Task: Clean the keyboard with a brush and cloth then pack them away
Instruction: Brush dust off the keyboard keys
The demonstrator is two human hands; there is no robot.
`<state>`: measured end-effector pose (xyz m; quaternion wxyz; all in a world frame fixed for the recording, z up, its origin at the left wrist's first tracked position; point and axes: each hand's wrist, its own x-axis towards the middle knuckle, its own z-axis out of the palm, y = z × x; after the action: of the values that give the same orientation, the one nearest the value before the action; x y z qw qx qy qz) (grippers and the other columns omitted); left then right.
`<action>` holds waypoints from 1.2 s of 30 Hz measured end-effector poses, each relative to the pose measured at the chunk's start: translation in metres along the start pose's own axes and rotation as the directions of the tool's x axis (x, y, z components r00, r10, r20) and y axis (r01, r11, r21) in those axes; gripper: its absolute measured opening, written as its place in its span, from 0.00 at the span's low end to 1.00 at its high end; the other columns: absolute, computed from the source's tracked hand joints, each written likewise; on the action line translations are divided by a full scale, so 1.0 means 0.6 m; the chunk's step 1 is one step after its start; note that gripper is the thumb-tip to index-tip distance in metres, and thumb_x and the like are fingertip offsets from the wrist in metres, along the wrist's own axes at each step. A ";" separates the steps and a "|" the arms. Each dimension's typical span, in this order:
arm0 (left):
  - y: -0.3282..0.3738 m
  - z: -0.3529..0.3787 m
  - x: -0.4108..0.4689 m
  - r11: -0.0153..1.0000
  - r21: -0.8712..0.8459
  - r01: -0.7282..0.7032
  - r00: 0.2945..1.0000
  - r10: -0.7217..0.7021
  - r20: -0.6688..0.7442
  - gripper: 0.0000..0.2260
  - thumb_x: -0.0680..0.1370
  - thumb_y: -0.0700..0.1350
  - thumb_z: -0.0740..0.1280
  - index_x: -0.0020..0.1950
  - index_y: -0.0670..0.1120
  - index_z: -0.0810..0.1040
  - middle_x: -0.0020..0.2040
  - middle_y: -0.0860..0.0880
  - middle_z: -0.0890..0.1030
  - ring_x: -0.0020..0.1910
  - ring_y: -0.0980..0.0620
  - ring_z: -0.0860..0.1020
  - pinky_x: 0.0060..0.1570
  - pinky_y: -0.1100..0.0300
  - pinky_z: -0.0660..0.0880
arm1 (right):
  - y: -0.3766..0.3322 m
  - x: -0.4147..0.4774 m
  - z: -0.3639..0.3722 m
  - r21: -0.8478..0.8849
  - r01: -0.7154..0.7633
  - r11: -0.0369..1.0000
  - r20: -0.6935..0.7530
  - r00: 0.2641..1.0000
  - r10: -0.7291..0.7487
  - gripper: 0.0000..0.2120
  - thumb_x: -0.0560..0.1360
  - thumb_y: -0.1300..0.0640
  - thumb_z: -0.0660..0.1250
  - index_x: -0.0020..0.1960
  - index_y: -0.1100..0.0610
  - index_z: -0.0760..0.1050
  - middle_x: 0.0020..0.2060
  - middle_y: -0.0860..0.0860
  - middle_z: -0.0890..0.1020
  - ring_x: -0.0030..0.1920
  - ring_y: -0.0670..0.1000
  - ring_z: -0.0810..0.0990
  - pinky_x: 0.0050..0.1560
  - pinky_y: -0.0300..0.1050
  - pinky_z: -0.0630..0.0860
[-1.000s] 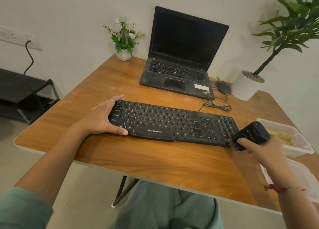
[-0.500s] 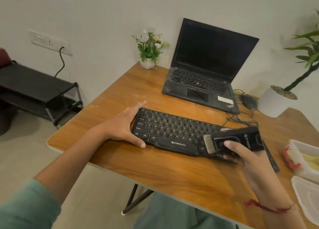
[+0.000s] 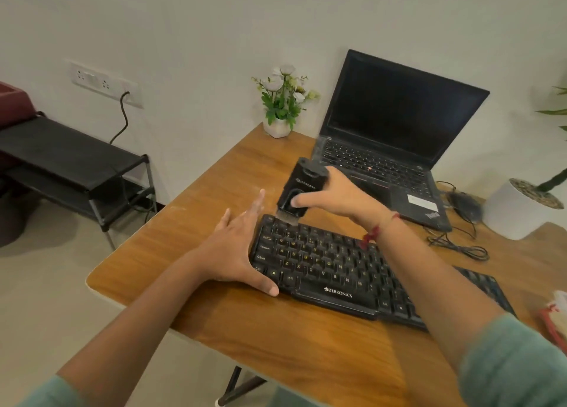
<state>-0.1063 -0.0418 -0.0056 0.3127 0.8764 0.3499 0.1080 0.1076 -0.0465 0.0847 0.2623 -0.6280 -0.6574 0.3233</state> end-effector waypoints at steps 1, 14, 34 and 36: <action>-0.001 0.000 0.001 1.000 -0.002 -0.005 1.000 0.005 0.003 0.66 0.51 0.77 0.68 0.68 0.60 0.21 0.79 0.55 0.47 0.72 0.63 0.44 0.73 0.49 0.32 | -0.008 0.016 0.007 0.002 0.004 1.000 0.022 1.000 -0.004 0.16 0.66 0.61 0.74 0.52 0.62 0.77 0.47 0.58 0.84 0.50 0.55 0.83 0.52 0.54 0.80; 0.000 0.001 0.005 0.999 -0.025 -0.033 0.999 0.033 -0.020 0.68 0.53 0.74 0.72 0.65 0.59 0.17 0.78 0.56 0.46 0.72 0.64 0.44 0.75 0.49 0.36 | -0.017 0.068 0.029 -0.004 -0.028 1.000 0.244 0.969 0.028 0.14 0.70 0.65 0.72 0.53 0.60 0.73 0.49 0.58 0.82 0.51 0.56 0.83 0.48 0.49 0.82; 0.004 0.003 0.009 0.999 -0.037 0.016 0.999 -0.018 -0.033 0.69 0.52 0.71 0.74 0.70 0.56 0.21 0.78 0.55 0.53 0.70 0.64 0.49 0.72 0.55 0.34 | -0.009 0.043 0.026 0.079 -0.064 0.995 0.258 0.965 0.041 0.12 0.71 0.67 0.71 0.49 0.57 0.72 0.52 0.60 0.81 0.54 0.57 0.82 0.51 0.52 0.81; 0.004 0.004 0.009 0.999 -0.039 0.017 0.999 -0.019 -0.038 0.69 0.52 0.72 0.74 0.69 0.57 0.21 0.78 0.55 0.53 0.72 0.63 0.50 0.71 0.57 0.34 | -0.011 0.039 0.025 0.070 -0.052 0.996 0.261 0.965 0.032 0.12 0.71 0.67 0.70 0.47 0.55 0.71 0.50 0.58 0.80 0.53 0.57 0.82 0.52 0.52 0.81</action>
<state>-0.0999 -0.0406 -0.0058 0.3238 0.8648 0.3617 0.1286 0.0901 -0.0249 0.0785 0.1908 -0.5836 -0.6598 0.4332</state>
